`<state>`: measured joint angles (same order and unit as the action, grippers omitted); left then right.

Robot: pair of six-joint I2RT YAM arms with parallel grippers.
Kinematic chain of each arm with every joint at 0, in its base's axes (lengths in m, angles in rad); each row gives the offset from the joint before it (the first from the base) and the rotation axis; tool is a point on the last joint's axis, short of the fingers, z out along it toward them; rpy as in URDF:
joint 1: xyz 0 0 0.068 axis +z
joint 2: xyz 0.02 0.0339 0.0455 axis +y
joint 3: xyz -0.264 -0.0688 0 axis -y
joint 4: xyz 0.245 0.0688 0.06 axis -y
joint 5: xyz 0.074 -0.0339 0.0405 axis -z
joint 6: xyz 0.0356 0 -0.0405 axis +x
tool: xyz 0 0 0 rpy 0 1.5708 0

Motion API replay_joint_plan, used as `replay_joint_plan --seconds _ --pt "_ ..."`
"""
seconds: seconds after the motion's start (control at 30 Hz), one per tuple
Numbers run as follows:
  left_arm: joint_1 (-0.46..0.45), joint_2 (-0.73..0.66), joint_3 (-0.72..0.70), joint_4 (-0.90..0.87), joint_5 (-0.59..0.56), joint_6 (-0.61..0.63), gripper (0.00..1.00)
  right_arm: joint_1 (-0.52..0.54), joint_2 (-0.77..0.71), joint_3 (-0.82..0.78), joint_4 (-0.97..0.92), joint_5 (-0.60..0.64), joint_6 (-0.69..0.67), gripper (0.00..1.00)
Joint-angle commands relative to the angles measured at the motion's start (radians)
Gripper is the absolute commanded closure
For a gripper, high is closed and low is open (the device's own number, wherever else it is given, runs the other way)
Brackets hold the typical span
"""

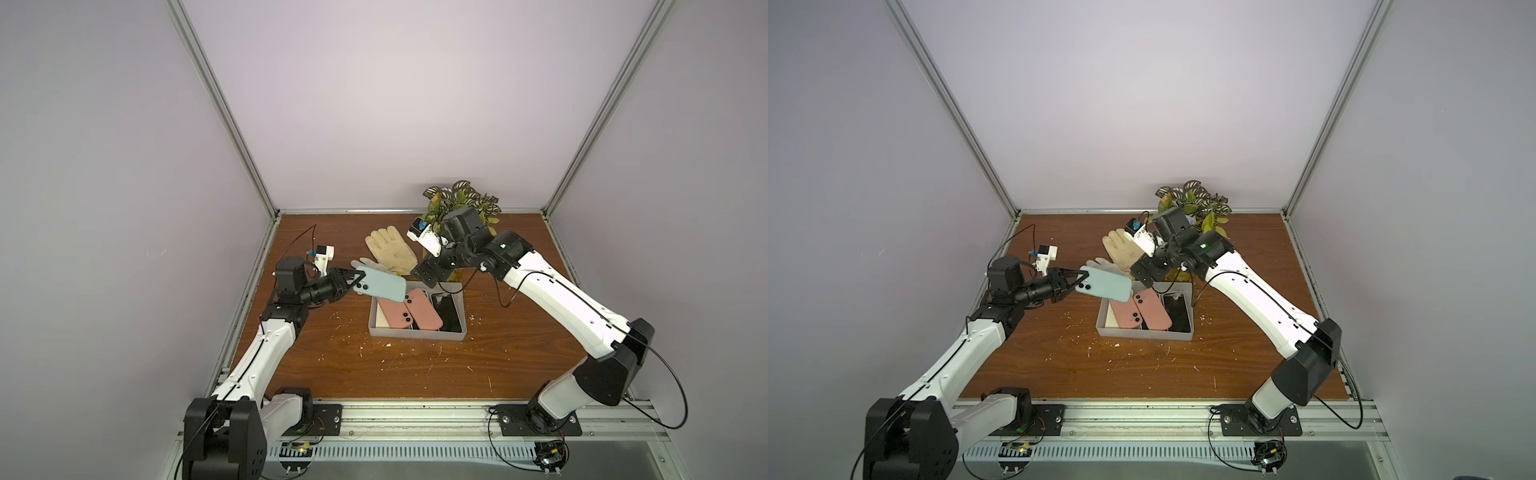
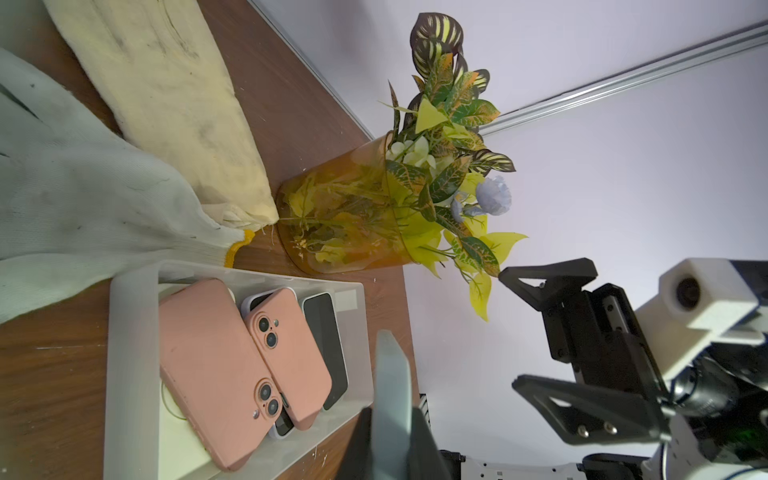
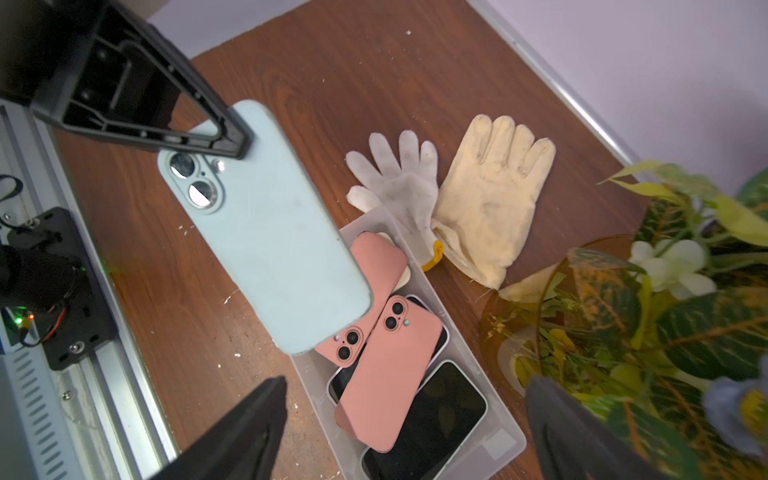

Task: Take the phone out of the storage box
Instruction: Pick up the phone from the storage box, then place the phone at the center of the board.

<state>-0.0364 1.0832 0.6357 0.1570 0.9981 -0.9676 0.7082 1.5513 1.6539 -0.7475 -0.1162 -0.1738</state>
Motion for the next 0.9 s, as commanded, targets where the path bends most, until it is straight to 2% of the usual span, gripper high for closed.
replay_joint_plan --seconds 0.0,0.1,0.2,0.3,0.43,0.57,0.87 --pt "-0.005 -0.001 0.002 0.026 0.108 -0.001 1.00 -0.032 -0.047 -0.032 0.044 -0.039 0.031 0.04" --pt "-0.019 0.004 0.067 -0.198 0.072 0.126 1.00 -0.052 -0.071 -0.062 0.056 -0.036 0.037 0.04" --pt "-0.003 -0.024 0.078 -0.338 0.010 0.197 1.00 -0.056 -0.105 -0.110 0.083 -0.031 0.052 0.03" --pt "0.060 -0.069 0.056 -0.404 -0.074 0.207 1.00 -0.059 -0.140 -0.166 0.109 -0.047 0.067 0.03" --pt "0.149 -0.143 0.020 -0.311 -0.126 0.122 1.00 -0.059 -0.177 -0.232 0.130 -0.068 0.080 0.03" --pt "0.186 -0.185 0.008 -0.282 -0.233 0.064 1.00 -0.059 -0.203 -0.274 0.138 -0.080 0.088 0.03" --pt "0.233 -0.102 0.096 -0.579 -0.474 0.293 1.00 -0.061 -0.244 -0.355 0.166 -0.112 0.100 0.03"
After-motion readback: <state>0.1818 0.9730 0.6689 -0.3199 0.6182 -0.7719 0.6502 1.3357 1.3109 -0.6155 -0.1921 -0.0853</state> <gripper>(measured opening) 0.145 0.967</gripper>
